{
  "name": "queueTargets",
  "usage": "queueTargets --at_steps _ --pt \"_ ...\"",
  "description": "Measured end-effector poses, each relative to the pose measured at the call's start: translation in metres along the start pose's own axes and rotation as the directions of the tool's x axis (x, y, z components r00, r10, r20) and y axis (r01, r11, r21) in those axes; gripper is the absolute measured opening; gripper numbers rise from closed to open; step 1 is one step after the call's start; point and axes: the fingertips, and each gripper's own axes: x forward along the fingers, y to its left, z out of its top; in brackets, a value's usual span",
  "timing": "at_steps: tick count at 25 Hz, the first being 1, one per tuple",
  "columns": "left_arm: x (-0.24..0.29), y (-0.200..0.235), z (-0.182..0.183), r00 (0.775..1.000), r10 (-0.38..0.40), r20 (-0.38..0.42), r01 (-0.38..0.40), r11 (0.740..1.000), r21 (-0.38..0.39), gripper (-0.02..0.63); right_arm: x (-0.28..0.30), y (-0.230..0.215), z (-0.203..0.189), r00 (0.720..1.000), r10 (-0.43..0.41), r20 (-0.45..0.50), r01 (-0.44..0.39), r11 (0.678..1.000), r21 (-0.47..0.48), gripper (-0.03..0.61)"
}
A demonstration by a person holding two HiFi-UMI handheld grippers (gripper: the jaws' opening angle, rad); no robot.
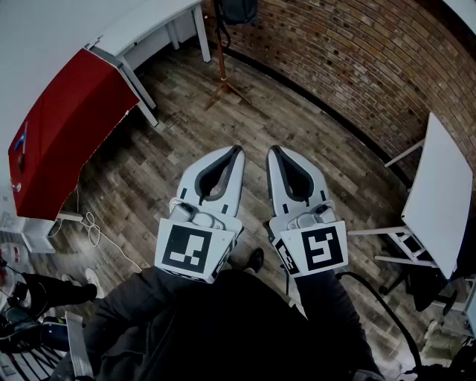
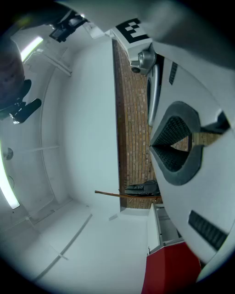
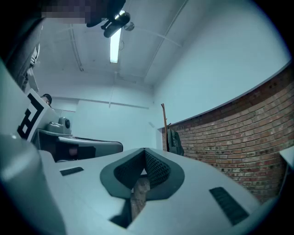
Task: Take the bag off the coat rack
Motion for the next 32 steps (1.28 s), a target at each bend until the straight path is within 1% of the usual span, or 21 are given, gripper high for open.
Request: queueTargets --at_steps 6,10,14,16,19,24,28,32 --pt "0.01 -0.016 -0.003 1.0 0.009 -0.011 -0.009 1.0 -0.006 0.009 -0.01 -0.014 -0.002 1.0 0.011 -0.004 -0.011 1.0 0.008 0.006" --pt "0.021 -0.033 -0.005 1.0 0.004 -0.014 -0.004 1.0 0.004 0.009 -0.019 -0.032 -0.002 1.0 0.011 0.013 -0.011 0.999 0.034 0.006" --pt "0.03 -0.052 -0.014 0.999 0.006 -0.032 -0.006 1.0 0.009 0.009 -0.029 -0.049 -0.014 1.0 0.027 -0.005 -0.026 0.997 0.076 0.006" --pt "0.03 -0.054 -0.02 0.999 0.011 -0.05 -0.01 1.0 0.006 0.009 -0.028 -0.053 -0.022 1.0 0.023 -0.017 -0.022 0.996 0.09 0.006" --pt "0.031 -0.04 -0.026 0.997 0.028 -0.068 -0.028 1.0 -0.007 0.009 -0.016 -0.051 -0.026 0.999 0.028 -0.031 -0.025 0.995 0.1 0.008" --pt "0.052 -0.004 -0.028 0.998 0.056 -0.035 -0.057 0.998 -0.039 0.009 0.021 -0.056 -0.029 0.998 0.055 -0.03 -0.053 0.996 0.068 0.008" --pt "0.083 0.041 -0.032 0.996 0.089 -0.008 -0.089 0.993 -0.081 0.009 0.064 -0.07 -0.032 0.997 0.062 -0.045 -0.06 0.997 0.043 0.008" --pt "0.127 0.085 -0.033 0.997 0.08 0.0 -0.08 0.992 -0.1 0.009 0.122 -0.087 -0.032 0.997 0.058 -0.055 -0.057 0.998 0.03 0.008"
